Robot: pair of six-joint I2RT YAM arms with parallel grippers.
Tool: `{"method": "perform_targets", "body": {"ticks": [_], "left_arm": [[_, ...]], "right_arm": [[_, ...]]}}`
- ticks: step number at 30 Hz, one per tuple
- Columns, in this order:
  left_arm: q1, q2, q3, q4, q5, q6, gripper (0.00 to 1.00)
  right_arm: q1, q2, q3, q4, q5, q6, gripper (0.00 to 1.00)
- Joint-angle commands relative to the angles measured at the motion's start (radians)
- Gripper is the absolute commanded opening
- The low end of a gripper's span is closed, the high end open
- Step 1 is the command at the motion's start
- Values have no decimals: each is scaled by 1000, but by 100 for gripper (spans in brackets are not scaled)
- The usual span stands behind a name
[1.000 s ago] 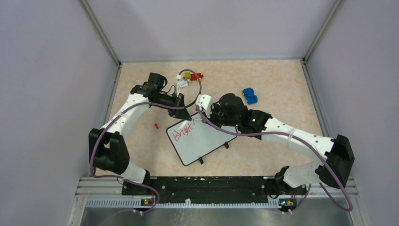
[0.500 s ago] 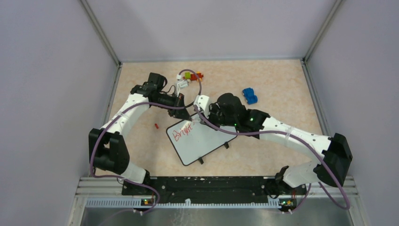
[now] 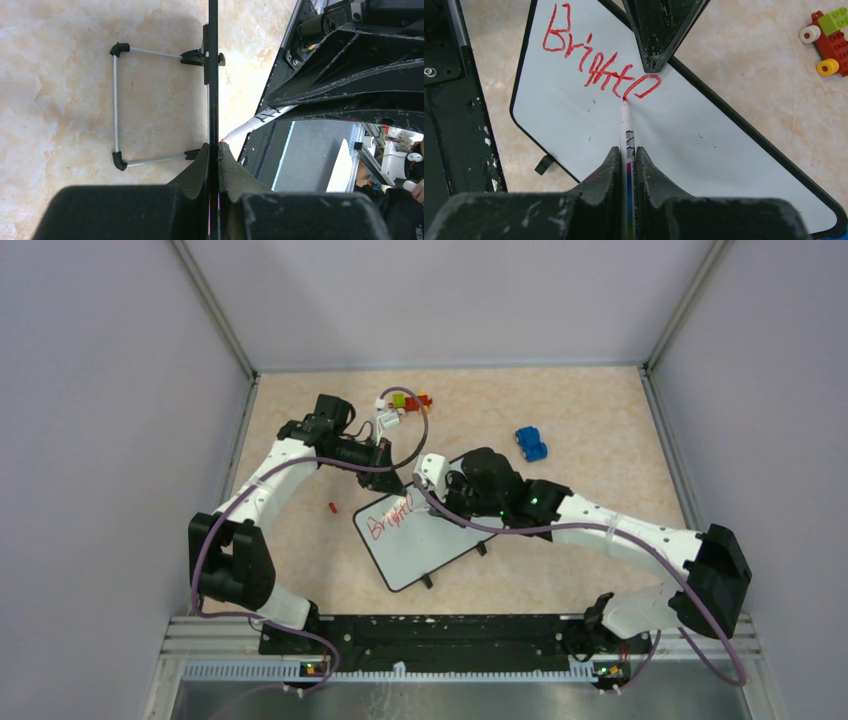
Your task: Write a sentence on the whiteboard
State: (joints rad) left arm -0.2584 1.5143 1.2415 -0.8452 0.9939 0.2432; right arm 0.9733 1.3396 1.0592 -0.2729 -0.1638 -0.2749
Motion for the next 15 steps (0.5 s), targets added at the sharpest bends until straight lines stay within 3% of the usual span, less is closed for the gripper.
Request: {"method": "perform_targets", "body": {"ticks": [1,15], "left_arm": [[-10,2,-5,-37,26,14,0],[-10,6,-5,-35,28,12,0]], "right_arm": [[2,-39,-27,3,33,7,0],[-16,-73,43,-21,34,-9,0]]}}
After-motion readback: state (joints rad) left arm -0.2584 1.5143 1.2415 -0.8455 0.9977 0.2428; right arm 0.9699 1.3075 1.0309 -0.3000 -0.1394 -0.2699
